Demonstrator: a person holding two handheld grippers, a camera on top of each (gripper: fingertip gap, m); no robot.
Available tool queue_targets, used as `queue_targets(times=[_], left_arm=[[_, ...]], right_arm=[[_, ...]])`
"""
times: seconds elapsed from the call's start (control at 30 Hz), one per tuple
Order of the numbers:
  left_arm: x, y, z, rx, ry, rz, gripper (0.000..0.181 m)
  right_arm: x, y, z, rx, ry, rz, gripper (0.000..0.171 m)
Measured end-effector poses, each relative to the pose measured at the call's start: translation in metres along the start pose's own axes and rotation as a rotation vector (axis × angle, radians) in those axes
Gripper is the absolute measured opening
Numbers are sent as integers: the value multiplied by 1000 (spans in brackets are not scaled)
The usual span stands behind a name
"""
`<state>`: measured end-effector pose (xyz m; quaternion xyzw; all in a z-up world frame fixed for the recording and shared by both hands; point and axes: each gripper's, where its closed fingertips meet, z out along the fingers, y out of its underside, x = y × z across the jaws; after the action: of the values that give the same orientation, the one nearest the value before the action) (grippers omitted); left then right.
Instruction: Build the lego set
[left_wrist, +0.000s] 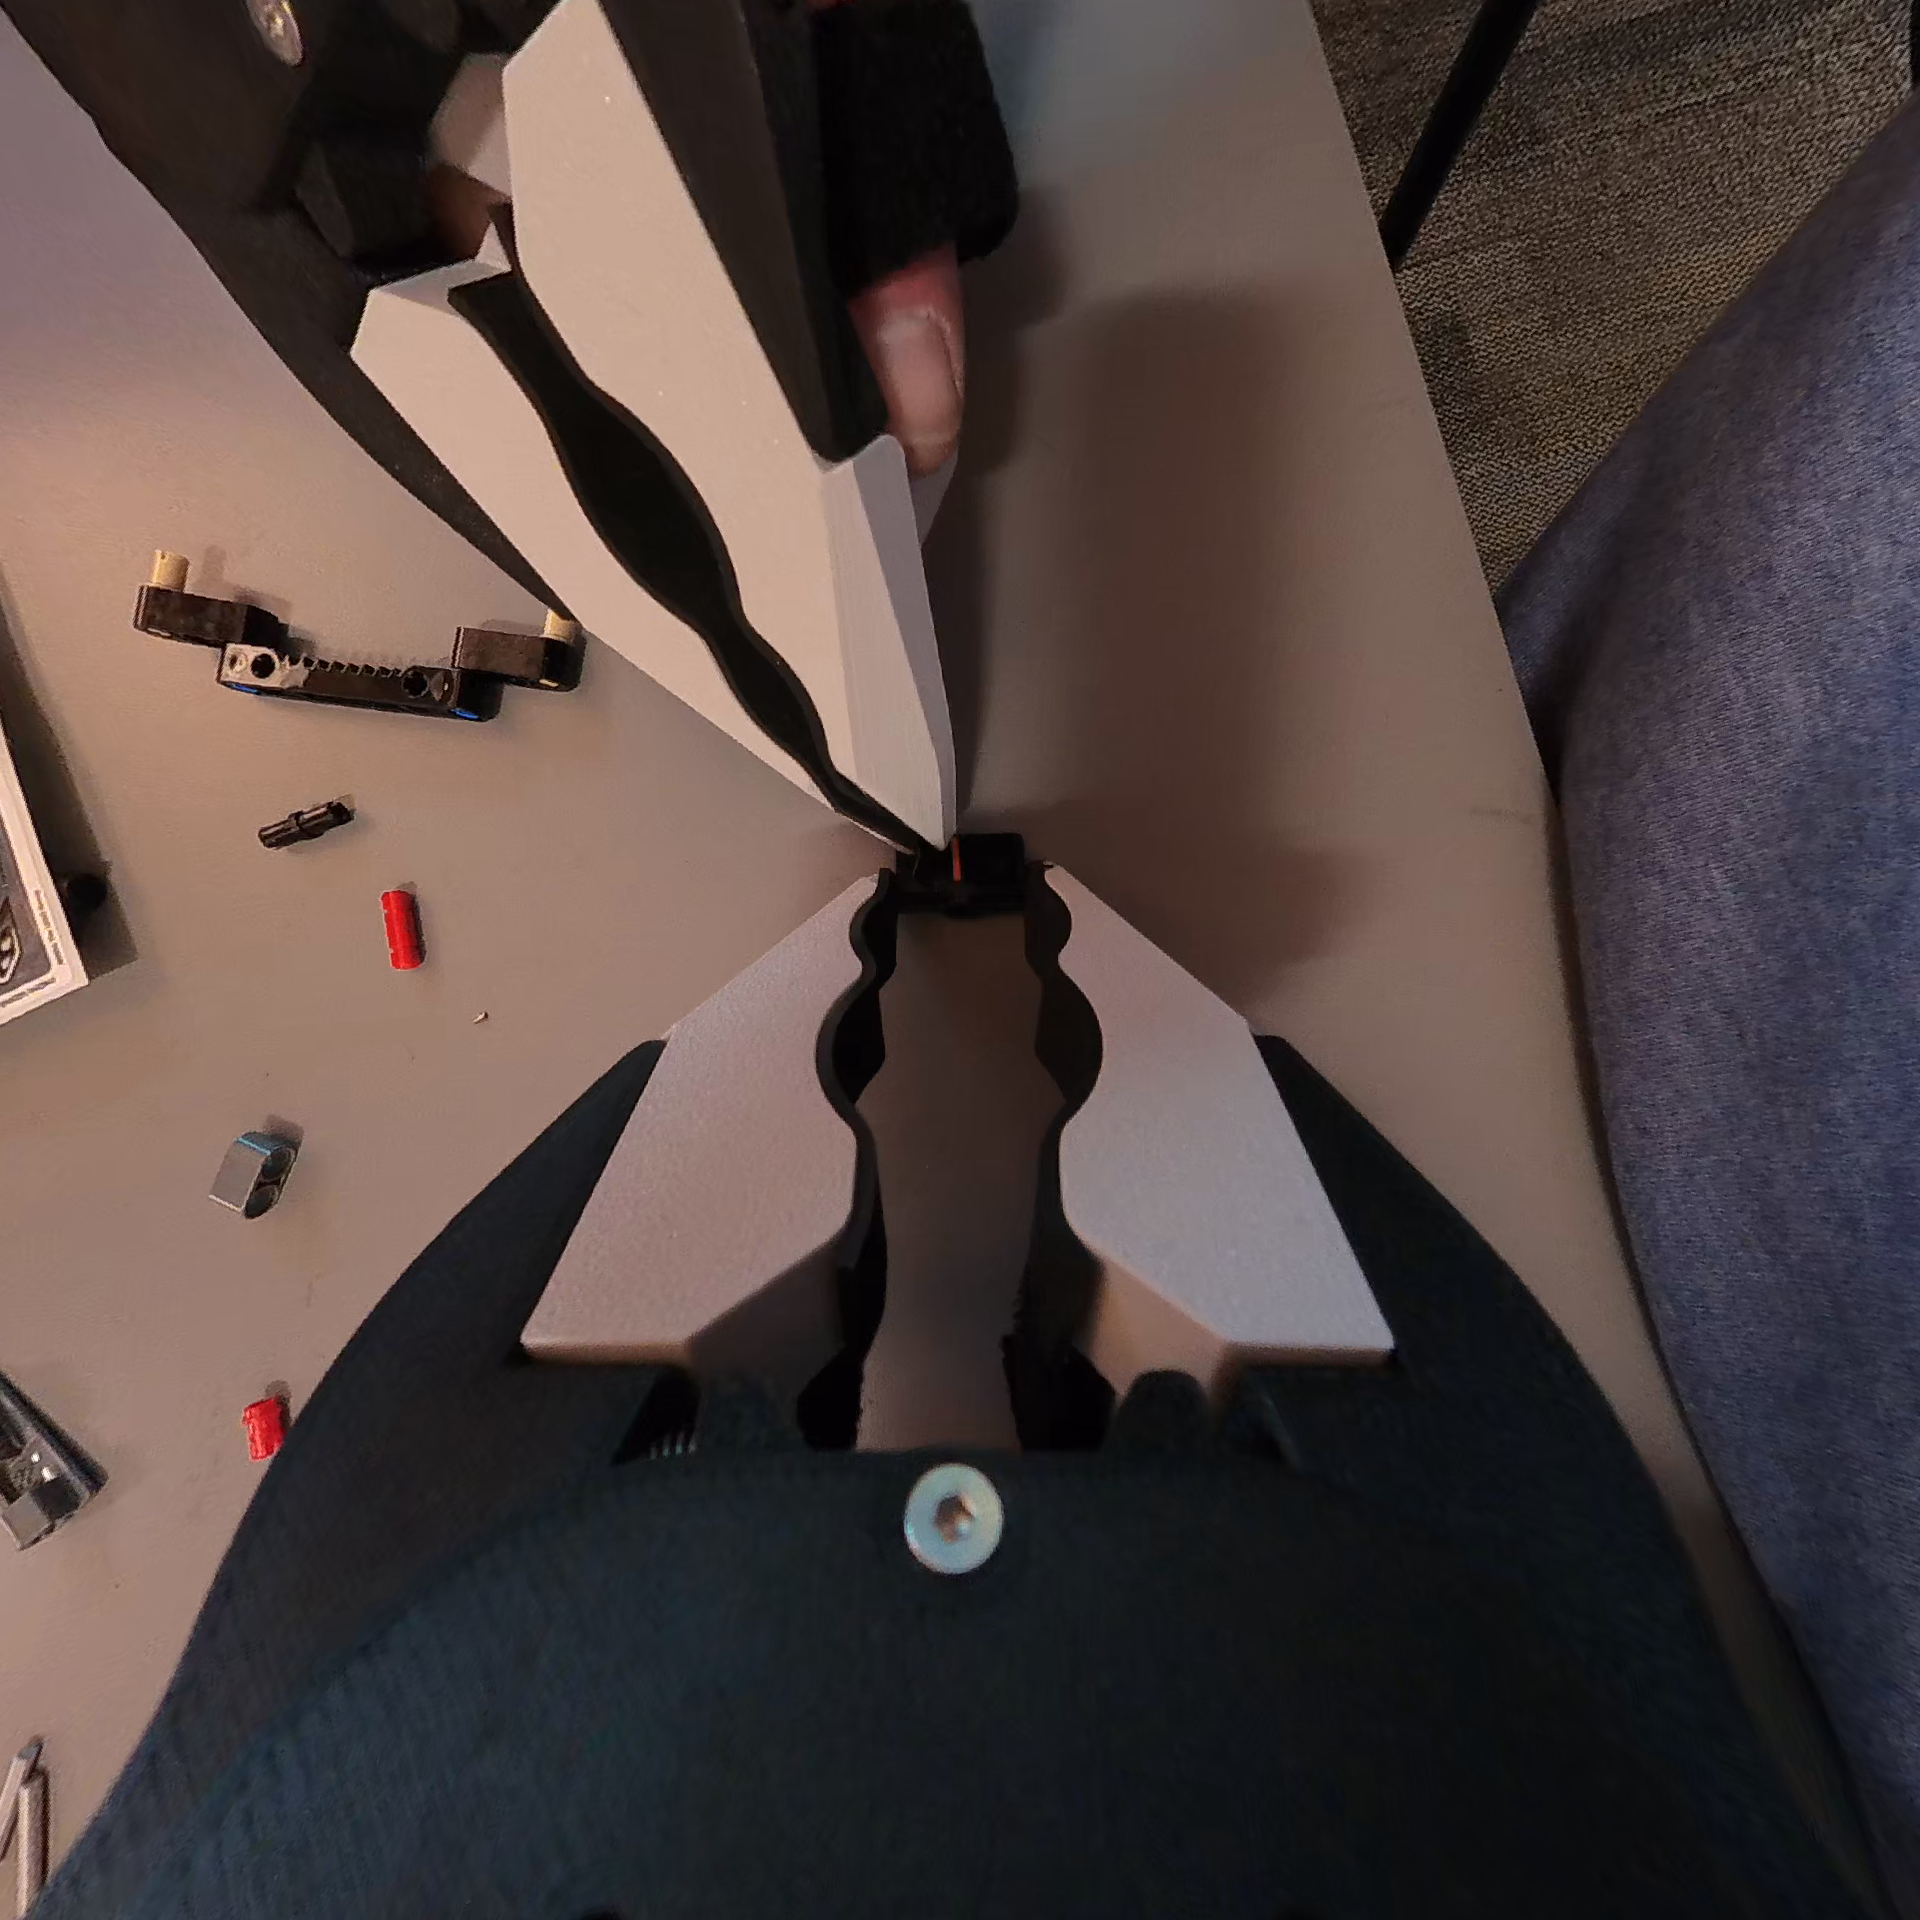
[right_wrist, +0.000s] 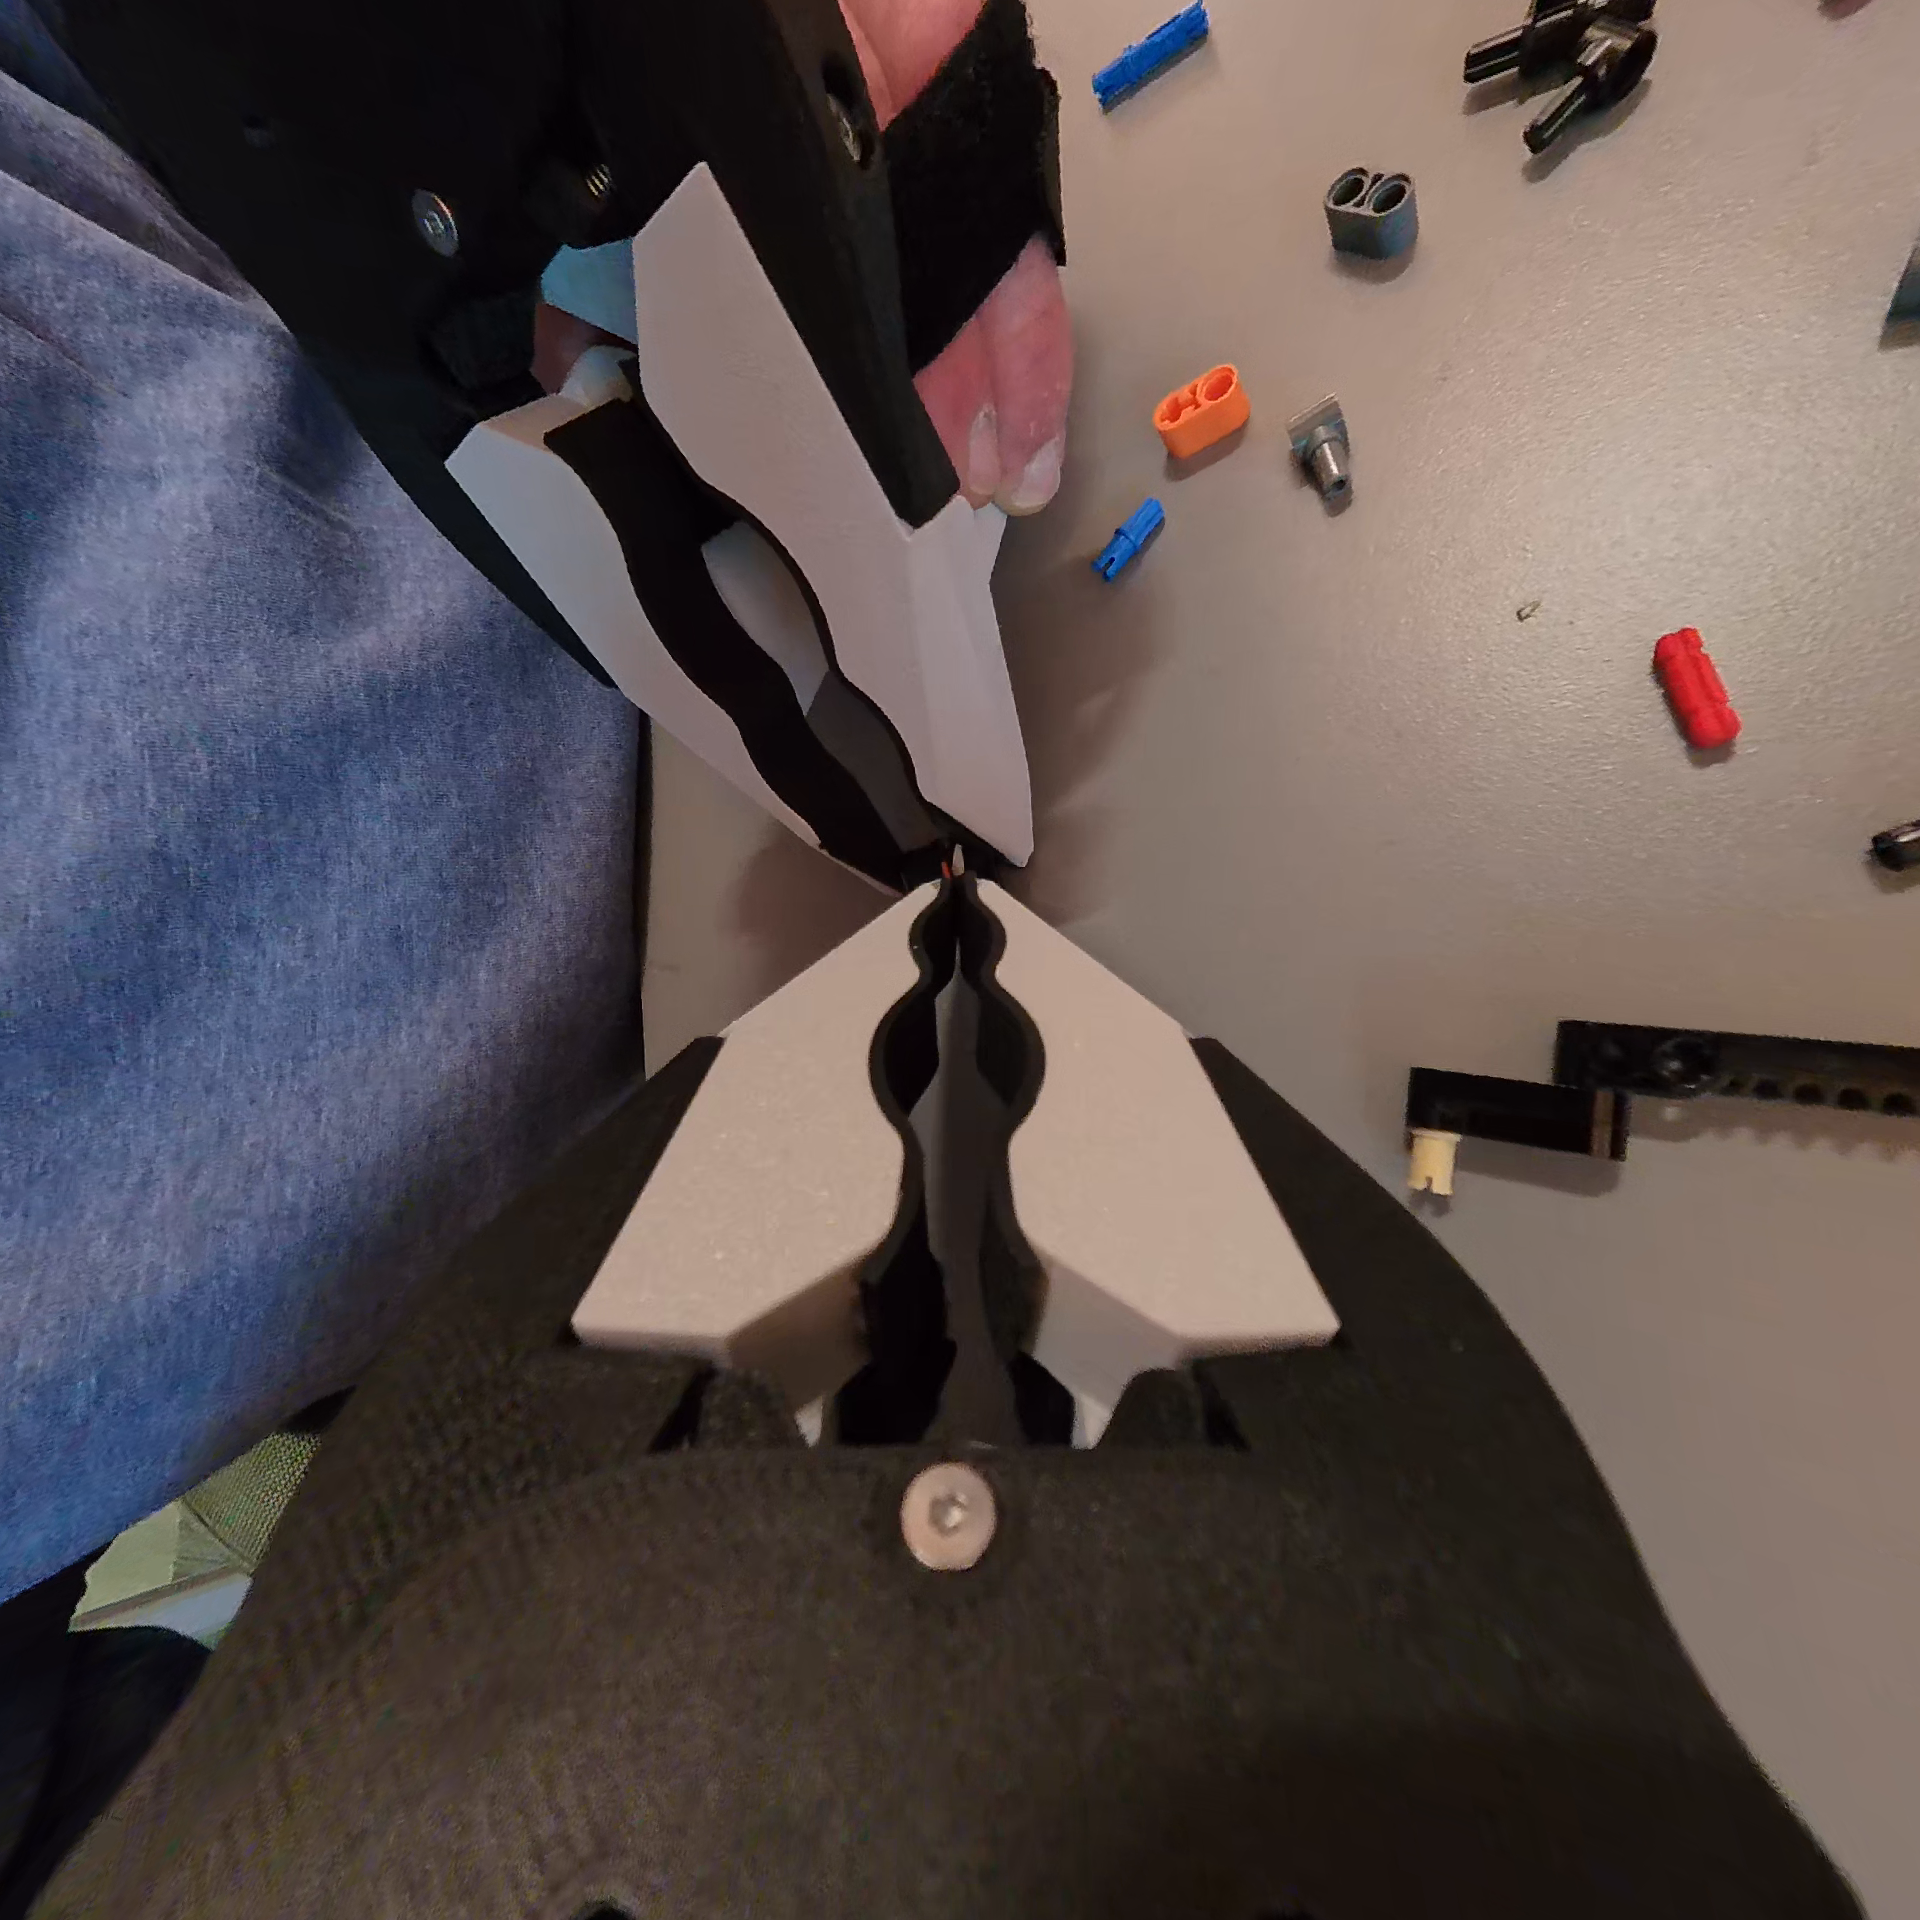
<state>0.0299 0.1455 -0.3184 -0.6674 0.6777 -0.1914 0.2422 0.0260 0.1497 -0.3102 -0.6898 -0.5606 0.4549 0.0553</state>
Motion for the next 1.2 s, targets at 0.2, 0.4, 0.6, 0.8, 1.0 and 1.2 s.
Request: queue_targets(times=[0.2, 0.4, 0.6, 0.8, 1.0, 1.2], left_arm=[[0, 0, 0, 0, 0, 0, 22], [0, 0, 0, 3, 2, -3, 22], [0, 0, 0, 6, 3, -6, 22], [0, 0, 1, 5, 4, -8, 22], [0, 0, 1, 5, 5, -10, 22], [-1, 0, 1, 5, 6, -11, 22]], right_arm=[[3, 1, 0, -11, 58, -9, 0], [3, 0, 0, -5, 84, -17, 0], [4, 0, 0, 5, 104, -25, 0], [4, 1, 1, 5, 121, -31, 0], [4, 1, 1, 10, 150, -48, 0], [5, 1, 1, 18, 193, -73, 0]])
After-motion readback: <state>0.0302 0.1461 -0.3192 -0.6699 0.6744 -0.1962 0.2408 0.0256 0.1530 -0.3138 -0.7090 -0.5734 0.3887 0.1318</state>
